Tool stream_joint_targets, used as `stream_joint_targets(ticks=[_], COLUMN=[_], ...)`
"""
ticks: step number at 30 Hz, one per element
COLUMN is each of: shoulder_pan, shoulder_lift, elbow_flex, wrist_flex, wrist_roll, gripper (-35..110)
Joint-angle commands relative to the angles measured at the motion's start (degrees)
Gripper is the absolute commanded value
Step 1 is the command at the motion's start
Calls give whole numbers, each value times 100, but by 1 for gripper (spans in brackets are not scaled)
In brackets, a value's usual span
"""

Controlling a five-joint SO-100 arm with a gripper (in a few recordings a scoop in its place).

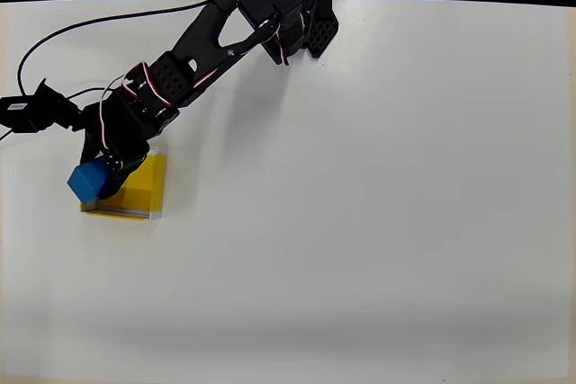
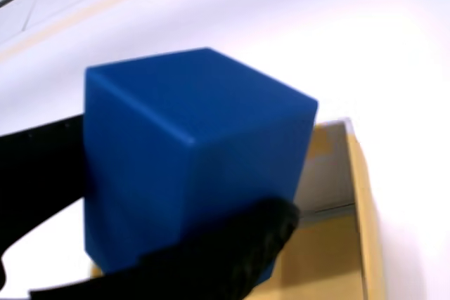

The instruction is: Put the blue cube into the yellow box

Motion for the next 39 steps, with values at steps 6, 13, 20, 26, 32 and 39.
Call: stream_joint_targets(ticks=[6,13,20,26,32,39], shoulder_pan=[193,202,193,44,-378,-1397], shoulder_lift=[-308,-510,-229,756,2514,4289], elbow_flex=[-642,-299,325,536,1134,2338], wrist_flex=[-281,-677,-1538,-1573,-1274,-1037], wrist_roll=[-114,0,246,167,-255,-510], gripper=[14,23,36,33,17,11])
